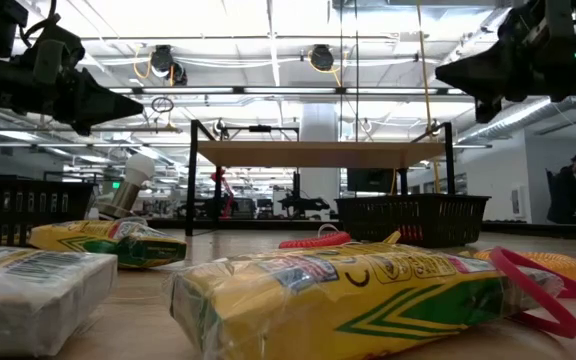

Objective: Pick & Place Office Desk Supplies
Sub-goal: Put the yellow crayon box into the orange bin

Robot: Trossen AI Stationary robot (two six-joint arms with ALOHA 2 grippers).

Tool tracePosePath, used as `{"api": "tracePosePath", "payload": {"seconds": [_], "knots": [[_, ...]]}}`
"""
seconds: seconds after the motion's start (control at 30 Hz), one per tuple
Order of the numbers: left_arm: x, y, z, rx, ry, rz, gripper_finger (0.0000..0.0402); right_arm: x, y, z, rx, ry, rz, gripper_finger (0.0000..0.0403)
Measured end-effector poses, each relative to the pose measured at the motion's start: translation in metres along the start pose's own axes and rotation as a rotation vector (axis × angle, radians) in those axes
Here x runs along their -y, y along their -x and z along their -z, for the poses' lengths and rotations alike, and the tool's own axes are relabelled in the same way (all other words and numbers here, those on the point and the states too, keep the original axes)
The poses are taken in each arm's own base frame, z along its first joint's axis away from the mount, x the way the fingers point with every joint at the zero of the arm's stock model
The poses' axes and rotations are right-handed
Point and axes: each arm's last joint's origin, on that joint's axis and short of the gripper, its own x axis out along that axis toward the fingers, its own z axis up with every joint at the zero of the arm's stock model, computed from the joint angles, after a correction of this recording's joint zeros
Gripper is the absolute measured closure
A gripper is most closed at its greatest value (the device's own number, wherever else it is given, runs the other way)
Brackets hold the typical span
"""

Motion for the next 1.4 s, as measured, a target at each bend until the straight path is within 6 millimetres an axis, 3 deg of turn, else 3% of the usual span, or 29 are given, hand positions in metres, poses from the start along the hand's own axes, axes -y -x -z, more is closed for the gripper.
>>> {"api": "tracePosePath", "payload": {"seconds": [0.5, 0.87, 1.23, 1.4], "knots": [[0.000, 0.000, 0.001, -0.007, 0.067, 0.000, 0.0392, -0.001, 0.003, 0.005, 0.021, -0.010, -0.087, 0.0402], [0.000, 0.000, -0.002, 0.022, 0.121, 0.002, 0.0392, -0.001, 0.003, 0.007, 0.019, 0.118, -0.085, 0.0403], [0.000, 0.000, 0.002, -0.023, 0.162, 0.001, 0.0392, 0.002, 0.000, 0.014, -0.032, 0.071, 0.022, 0.0403], [0.003, 0.000, 0.000, -0.009, 0.146, 0.108, 0.0392, 0.002, -0.002, 0.021, -0.113, 0.050, 0.035, 0.0403]]}}
